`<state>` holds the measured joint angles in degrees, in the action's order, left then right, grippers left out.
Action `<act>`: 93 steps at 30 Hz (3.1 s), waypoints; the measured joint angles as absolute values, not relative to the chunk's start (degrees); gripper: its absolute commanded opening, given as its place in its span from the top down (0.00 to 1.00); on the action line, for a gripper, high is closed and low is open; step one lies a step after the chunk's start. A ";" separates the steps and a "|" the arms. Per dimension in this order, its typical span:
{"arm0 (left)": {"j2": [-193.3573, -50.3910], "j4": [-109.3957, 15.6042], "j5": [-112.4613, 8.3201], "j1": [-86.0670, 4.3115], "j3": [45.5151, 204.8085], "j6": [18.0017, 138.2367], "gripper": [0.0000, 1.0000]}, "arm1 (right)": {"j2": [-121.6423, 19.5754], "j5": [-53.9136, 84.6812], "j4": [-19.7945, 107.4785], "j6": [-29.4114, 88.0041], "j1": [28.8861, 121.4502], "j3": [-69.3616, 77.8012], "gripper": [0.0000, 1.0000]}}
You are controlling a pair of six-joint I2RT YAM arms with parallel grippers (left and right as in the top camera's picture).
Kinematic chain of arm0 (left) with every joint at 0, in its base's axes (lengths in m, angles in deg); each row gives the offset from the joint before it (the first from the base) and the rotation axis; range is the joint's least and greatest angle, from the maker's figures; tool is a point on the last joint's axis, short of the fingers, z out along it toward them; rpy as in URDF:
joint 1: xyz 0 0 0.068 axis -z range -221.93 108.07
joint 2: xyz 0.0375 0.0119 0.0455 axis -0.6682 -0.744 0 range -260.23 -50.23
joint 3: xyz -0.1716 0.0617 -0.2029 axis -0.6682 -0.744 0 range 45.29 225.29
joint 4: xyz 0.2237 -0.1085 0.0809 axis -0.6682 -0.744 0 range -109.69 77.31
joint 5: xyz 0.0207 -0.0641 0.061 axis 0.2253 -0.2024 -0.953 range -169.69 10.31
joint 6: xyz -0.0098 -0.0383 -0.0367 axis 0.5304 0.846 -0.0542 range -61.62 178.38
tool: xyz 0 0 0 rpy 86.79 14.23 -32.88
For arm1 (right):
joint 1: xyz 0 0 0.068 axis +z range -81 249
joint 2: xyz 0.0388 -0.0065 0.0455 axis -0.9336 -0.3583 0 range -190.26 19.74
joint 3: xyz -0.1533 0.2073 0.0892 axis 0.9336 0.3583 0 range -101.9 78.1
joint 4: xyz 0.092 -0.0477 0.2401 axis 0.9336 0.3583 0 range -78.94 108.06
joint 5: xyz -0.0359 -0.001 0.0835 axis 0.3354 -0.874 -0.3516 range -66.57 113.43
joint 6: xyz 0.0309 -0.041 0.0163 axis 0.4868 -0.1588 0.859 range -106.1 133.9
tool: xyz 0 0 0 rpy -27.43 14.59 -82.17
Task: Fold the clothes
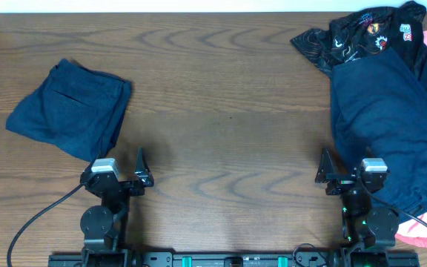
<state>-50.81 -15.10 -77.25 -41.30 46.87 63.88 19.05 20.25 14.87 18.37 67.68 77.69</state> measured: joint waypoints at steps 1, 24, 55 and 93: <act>-50.81 -15.10 -77.27 -41.30 46.87 63.88 0.02 | 19.05 20.25 14.87 18.37 67.68 77.71 0.01; -50.81 -15.10 -77.27 -41.30 46.87 63.88 0.02 | 19.05 20.25 14.89 18.37 67.68 77.69 0.01; -57.47 -17.68 -76.66 -41.30 48.79 66.09 0.02 | 7.84 23.42 15.35 18.39 67.68 74.85 0.01; -105.54 -44.02 -75.98 -41.30 83.37 66.28 0.02 | -73.49 38.56 31.85 18.46 67.68 33.50 0.99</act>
<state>-105.54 -44.02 -75.98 -41.30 83.37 66.28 -73.49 38.56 31.85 18.46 67.68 33.50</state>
